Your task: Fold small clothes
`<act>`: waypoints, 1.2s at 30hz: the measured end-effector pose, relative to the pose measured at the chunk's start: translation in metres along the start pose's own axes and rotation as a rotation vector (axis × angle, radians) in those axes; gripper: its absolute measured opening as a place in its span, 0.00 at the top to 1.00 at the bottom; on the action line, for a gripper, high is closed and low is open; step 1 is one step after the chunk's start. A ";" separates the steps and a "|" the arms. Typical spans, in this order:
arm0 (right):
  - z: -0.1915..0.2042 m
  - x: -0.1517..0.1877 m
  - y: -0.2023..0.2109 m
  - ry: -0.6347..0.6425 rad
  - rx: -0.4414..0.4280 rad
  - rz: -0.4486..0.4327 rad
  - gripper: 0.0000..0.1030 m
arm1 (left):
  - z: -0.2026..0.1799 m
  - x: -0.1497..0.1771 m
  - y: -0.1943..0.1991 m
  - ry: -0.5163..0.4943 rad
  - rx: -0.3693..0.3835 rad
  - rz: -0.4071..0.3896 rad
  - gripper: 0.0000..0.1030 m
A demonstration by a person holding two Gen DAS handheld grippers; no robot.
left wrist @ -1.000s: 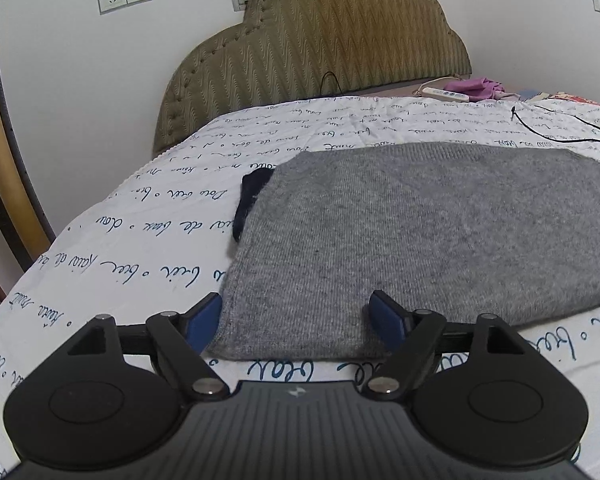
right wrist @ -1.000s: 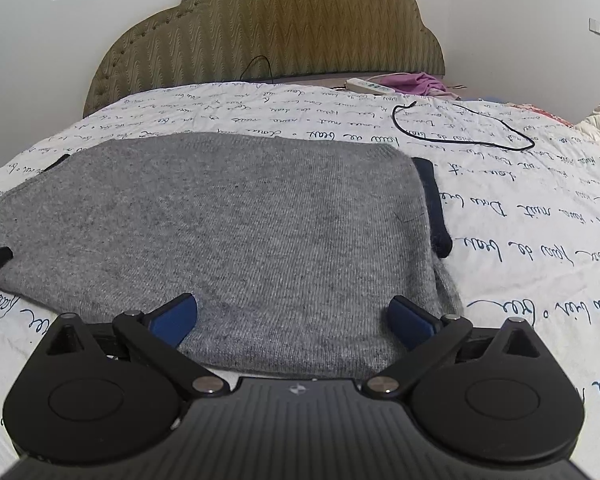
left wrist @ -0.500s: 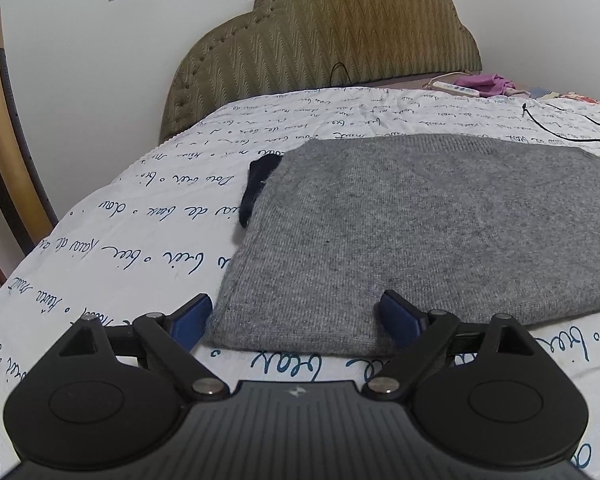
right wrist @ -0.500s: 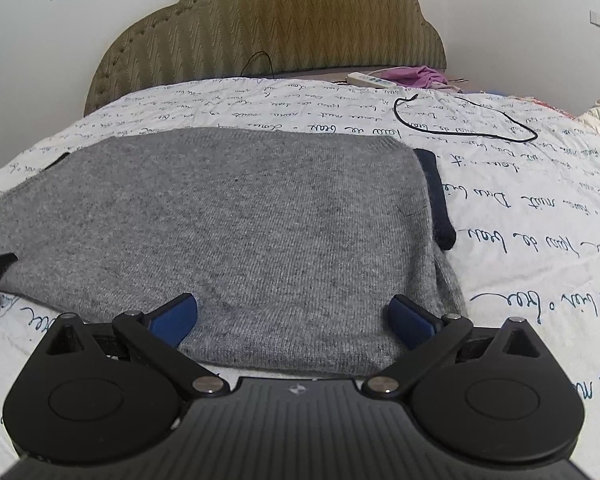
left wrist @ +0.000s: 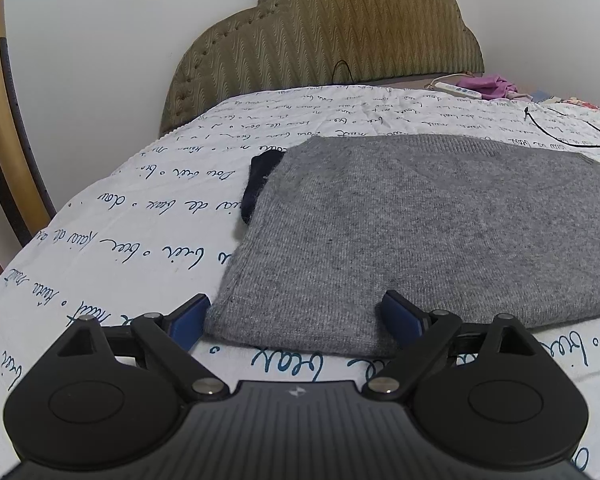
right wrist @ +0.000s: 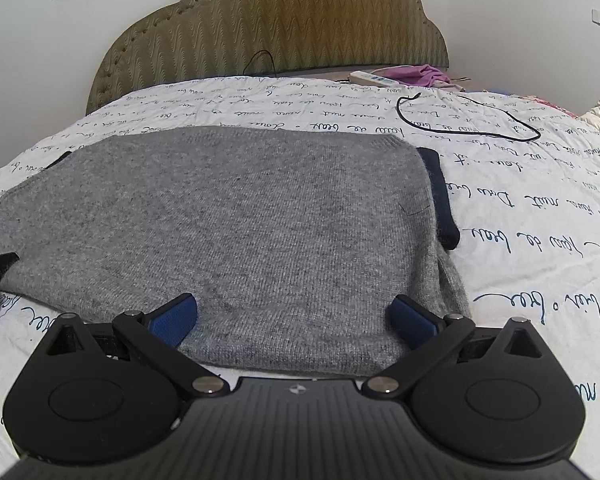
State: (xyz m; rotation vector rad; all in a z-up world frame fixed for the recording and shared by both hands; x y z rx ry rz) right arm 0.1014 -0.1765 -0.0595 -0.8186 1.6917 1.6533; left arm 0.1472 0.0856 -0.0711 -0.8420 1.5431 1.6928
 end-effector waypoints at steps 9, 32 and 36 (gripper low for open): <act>0.000 -0.001 0.001 -0.006 -0.004 -0.002 0.00 | 0.000 0.000 0.000 0.004 0.001 0.002 0.09; 0.001 0.000 -0.001 0.024 0.016 0.007 0.00 | 0.013 -0.009 0.010 0.104 0.136 0.042 0.09; 0.001 0.000 -0.001 0.027 0.019 0.006 0.00 | 0.020 -0.022 0.021 0.079 0.138 0.029 0.09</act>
Point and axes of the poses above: each gripper's, at about its wrist camera, not at the fingertips, and y roughly against the way its jaws point, z to its left, x to its underside, the point moved 10 cm from there along -y, roughly the way its jaws point, and after that the axes turned 3 degrees about y, right-handed, at the moved point
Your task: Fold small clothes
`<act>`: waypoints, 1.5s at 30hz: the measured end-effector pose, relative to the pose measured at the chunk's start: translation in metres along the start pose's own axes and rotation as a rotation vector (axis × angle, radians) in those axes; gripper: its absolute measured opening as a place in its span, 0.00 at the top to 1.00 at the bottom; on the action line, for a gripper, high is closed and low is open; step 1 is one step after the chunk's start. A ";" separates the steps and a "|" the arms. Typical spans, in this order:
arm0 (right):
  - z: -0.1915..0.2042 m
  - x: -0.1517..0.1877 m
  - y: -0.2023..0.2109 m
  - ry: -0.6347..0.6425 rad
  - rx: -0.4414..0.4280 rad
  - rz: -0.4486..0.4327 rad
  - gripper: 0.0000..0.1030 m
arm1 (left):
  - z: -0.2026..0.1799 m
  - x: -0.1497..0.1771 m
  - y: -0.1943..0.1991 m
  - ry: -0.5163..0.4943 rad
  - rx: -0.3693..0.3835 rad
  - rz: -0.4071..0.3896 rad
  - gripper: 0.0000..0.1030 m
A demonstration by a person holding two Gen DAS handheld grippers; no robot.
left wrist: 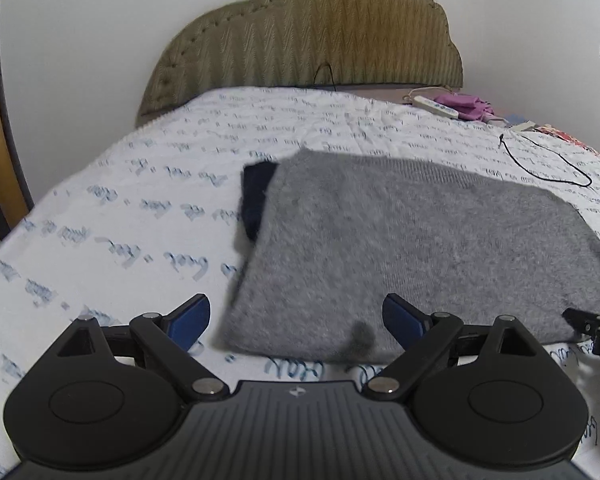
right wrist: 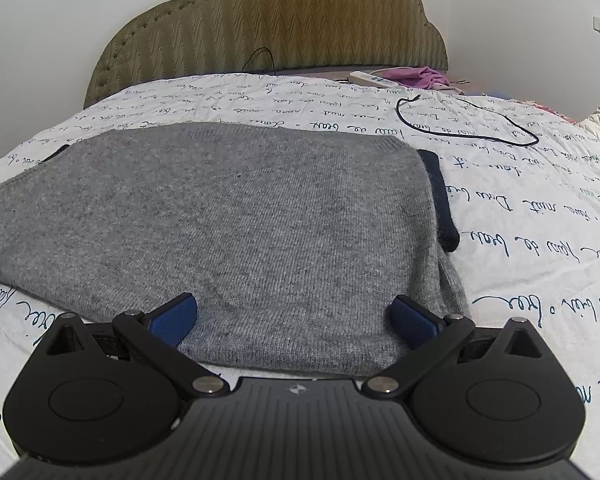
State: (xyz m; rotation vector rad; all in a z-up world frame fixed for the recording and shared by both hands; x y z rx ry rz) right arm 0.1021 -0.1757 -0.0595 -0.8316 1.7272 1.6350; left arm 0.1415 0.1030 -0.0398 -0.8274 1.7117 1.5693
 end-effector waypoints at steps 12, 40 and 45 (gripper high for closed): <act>0.005 -0.008 0.015 0.014 0.000 -0.046 0.00 | 0.030 -0.038 -0.001 -0.076 -0.066 -0.033 0.09; 0.210 -0.016 0.036 0.706 -0.101 -0.135 0.01 | 0.077 -0.083 -0.101 0.252 0.345 0.283 0.09; 0.231 -0.029 0.025 0.791 -0.008 -0.204 0.03 | 0.050 -0.082 -0.125 0.268 0.453 0.344 0.09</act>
Point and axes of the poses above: each gripper's, at about its wrist camera, not at the fingertips, and y roughly against the way its jaws point, z to its left, x to its underside, the point moved 10 cm from there along -y, roughly the way its jaws point, and after that the axes turned 3 degrees about y, right-handed, at the moved point
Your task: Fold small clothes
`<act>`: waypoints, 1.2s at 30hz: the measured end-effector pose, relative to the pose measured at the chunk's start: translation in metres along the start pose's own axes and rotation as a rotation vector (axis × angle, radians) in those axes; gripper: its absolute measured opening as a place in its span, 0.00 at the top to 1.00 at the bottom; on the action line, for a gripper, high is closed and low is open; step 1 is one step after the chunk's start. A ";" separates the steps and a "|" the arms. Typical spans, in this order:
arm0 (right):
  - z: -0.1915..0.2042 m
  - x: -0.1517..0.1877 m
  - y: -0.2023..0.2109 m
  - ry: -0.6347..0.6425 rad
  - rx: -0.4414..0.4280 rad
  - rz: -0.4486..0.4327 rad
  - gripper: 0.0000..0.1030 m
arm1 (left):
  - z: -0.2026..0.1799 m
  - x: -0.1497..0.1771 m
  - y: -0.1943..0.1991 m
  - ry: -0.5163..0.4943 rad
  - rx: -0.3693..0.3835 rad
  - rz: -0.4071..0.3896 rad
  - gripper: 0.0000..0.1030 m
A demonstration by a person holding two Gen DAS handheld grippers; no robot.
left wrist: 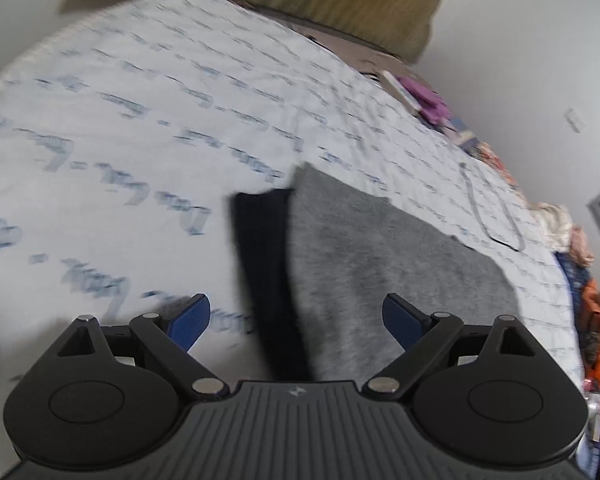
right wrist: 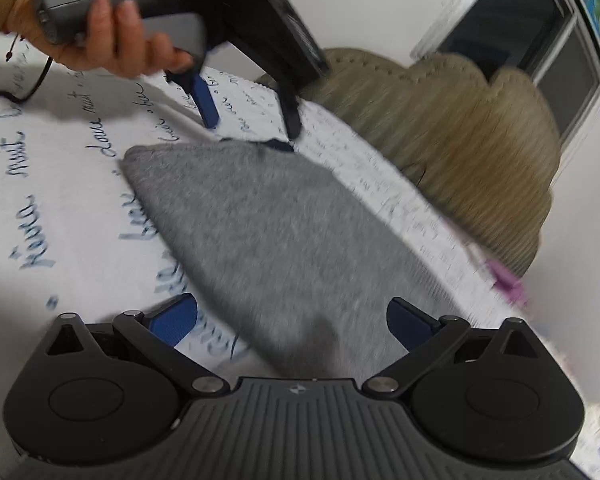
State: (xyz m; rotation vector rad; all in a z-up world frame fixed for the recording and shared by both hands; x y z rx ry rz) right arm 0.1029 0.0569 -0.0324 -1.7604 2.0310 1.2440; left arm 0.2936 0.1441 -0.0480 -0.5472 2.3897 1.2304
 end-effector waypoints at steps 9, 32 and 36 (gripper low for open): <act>0.021 -0.041 -0.031 0.104 0.068 -0.059 0.28 | -0.013 -0.026 -0.048 0.114 0.107 0.021 0.09; -0.036 -0.039 0.011 -0.119 -0.007 -0.216 0.94 | -0.076 -0.056 -0.022 -0.025 -0.162 -0.159 0.88; -0.062 -0.023 0.027 -0.140 0.059 -0.228 0.94 | -0.114 -0.059 -0.016 -0.088 -0.189 -0.200 0.88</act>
Point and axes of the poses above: each gripper's, at about its wrist camera, not at the fingertips, and y roughly against the way its jaws point, z to its left, x to its underside, the point moved 10 cm from there along -y, roughly the way its jaws point, and after that the axes turned 3 degrees about y, right-handed, at the moved point
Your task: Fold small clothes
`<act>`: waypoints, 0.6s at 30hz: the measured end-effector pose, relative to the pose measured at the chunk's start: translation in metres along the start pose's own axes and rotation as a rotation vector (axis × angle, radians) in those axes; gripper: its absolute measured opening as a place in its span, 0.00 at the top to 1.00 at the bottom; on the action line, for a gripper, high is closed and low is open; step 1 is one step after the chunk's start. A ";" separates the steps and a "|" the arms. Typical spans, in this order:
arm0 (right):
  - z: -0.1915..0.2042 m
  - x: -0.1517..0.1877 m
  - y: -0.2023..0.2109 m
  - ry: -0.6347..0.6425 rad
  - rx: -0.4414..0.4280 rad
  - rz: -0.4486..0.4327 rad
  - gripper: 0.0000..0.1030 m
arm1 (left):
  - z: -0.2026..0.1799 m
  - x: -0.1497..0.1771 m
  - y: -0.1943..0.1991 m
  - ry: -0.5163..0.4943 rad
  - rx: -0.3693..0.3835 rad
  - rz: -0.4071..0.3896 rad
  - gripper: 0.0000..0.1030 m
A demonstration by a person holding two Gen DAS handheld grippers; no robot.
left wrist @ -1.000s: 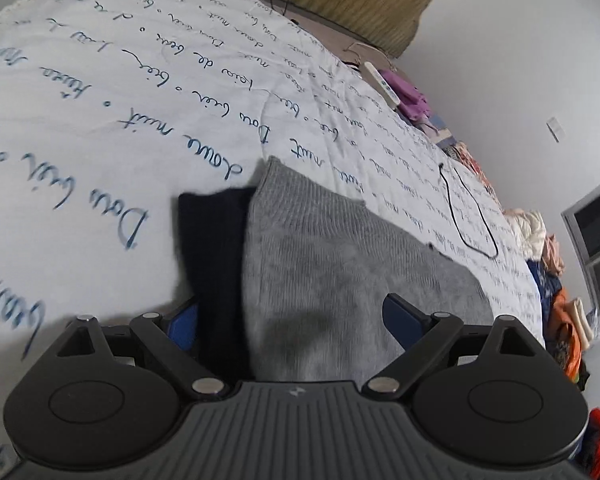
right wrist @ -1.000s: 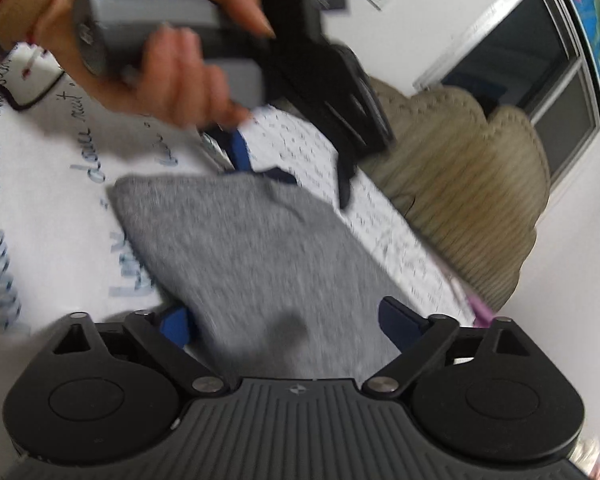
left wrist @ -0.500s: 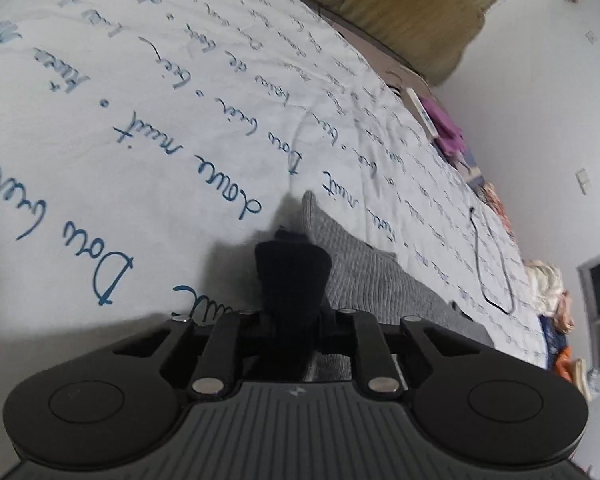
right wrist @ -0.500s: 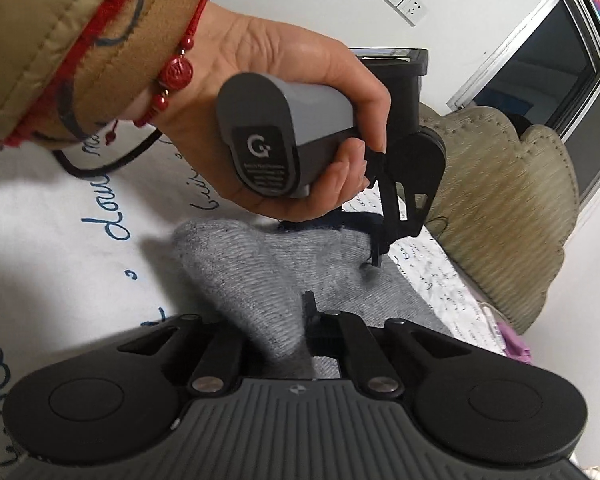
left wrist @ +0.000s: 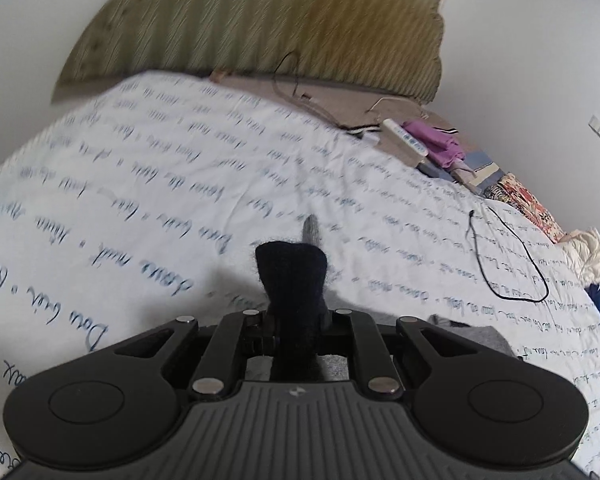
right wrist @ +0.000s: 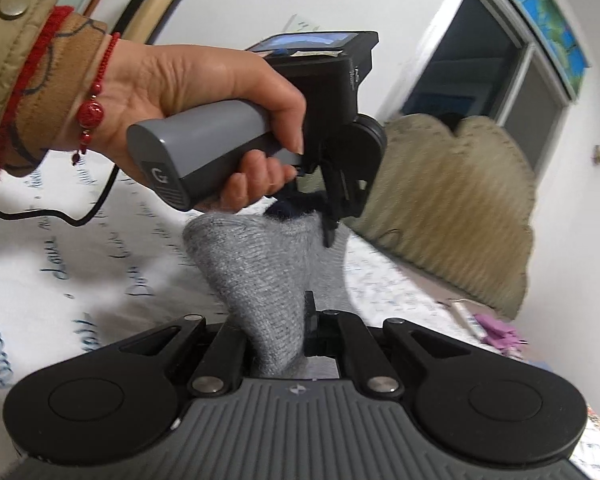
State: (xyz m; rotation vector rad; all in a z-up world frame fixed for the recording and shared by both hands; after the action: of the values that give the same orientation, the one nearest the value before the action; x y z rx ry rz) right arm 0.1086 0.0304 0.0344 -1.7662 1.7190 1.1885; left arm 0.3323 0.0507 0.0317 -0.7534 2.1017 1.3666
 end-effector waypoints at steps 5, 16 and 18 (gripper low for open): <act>-0.029 0.019 0.020 -0.033 0.051 0.009 0.95 | -0.045 0.000 0.006 -0.054 0.006 -0.031 0.88; -0.073 0.061 0.043 -0.100 0.139 0.050 0.95 | -0.136 0.019 -0.012 -0.161 0.049 -0.026 0.87; -0.081 0.068 0.046 -0.114 0.151 0.058 0.95 | -0.152 0.024 -0.016 -0.179 0.058 -0.019 0.88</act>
State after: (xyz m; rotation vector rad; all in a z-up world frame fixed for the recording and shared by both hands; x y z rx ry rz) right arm 0.0805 -0.0808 0.0382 -1.5407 1.7552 1.1277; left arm 0.3079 -0.1000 0.0592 -0.6024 1.9800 1.3069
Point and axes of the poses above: each gripper's, at about its wrist camera, not at the fingertips, and y roughly against the way its jaws point, z to its left, x to its underside, the point moved 10 cm from there along -y, roughly the way its jaws point, and after that the axes turned 3 degrees about y, right-handed, at the moved point
